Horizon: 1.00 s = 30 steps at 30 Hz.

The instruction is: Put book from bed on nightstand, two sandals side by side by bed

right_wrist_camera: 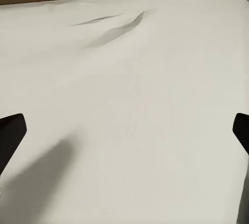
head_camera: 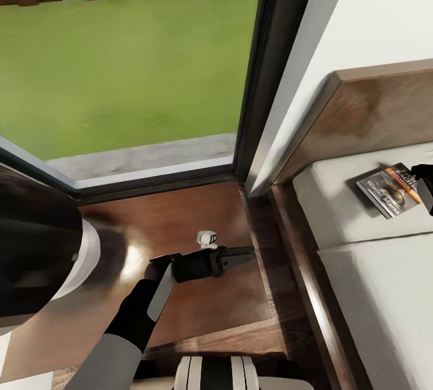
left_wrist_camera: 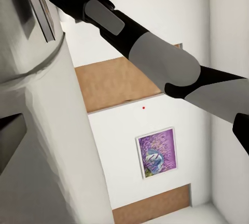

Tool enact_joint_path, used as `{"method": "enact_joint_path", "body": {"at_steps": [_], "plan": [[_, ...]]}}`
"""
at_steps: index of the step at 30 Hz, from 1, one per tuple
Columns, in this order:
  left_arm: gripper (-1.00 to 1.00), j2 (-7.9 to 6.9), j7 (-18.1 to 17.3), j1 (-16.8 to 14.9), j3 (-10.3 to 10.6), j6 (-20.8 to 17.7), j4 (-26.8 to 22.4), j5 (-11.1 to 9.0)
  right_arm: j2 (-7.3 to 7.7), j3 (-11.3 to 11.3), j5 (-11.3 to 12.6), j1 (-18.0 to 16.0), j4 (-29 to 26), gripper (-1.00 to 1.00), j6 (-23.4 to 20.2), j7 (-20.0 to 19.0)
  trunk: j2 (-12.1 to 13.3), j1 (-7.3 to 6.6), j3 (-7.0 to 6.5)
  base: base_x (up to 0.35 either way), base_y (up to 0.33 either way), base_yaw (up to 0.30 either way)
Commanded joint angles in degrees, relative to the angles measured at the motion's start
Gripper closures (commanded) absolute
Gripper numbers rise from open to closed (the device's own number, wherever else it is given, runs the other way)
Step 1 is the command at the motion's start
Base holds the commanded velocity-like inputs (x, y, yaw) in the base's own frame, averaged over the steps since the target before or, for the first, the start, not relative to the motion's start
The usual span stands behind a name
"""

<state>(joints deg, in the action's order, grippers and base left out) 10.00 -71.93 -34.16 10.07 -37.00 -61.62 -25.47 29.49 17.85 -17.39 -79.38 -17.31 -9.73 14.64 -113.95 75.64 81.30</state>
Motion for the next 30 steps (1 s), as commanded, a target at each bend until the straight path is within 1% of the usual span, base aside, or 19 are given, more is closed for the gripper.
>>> {"method": "enact_joint_path", "body": {"at_steps": [1, 13, 21, 30], "plan": [[-1.00, 0.00, -0.05, -0.03, 0.03, -0.59, 0.01, -0.28, -0.04, 0.34, -0.09, 0.02, 0.25, -1.00, -0.28, -0.18, -0.01, 0.00, 0.03, 0.000, 0.000, 0.000], [-1.00, 0.00, -0.05, -0.02, 0.03, -0.57, 0.02, -0.28, -0.04, 0.35, -0.10, 0.02, 0.25, -1.00, -0.28, -0.16, -0.01, 0.00, 0.03, -0.001, 0.000, 0.000], [-1.00, 0.00, -0.05, -0.03, 0.03, -0.59, 0.01, -0.28, -0.04, 0.35, -0.09, 0.02, 0.26, -1.00, -0.28, -0.17, -0.01, 0.00, 0.03, -0.197, 0.000, 0.000], [-1.00, 0.00, -0.05, -0.02, 0.03, -0.58, 0.02, -0.28, -0.04, 0.35, -0.10, 0.02, 0.27, -1.00, -0.28, -0.19, -0.01, 0.00, 0.03, -0.012, 0.000, 0.000]]}}
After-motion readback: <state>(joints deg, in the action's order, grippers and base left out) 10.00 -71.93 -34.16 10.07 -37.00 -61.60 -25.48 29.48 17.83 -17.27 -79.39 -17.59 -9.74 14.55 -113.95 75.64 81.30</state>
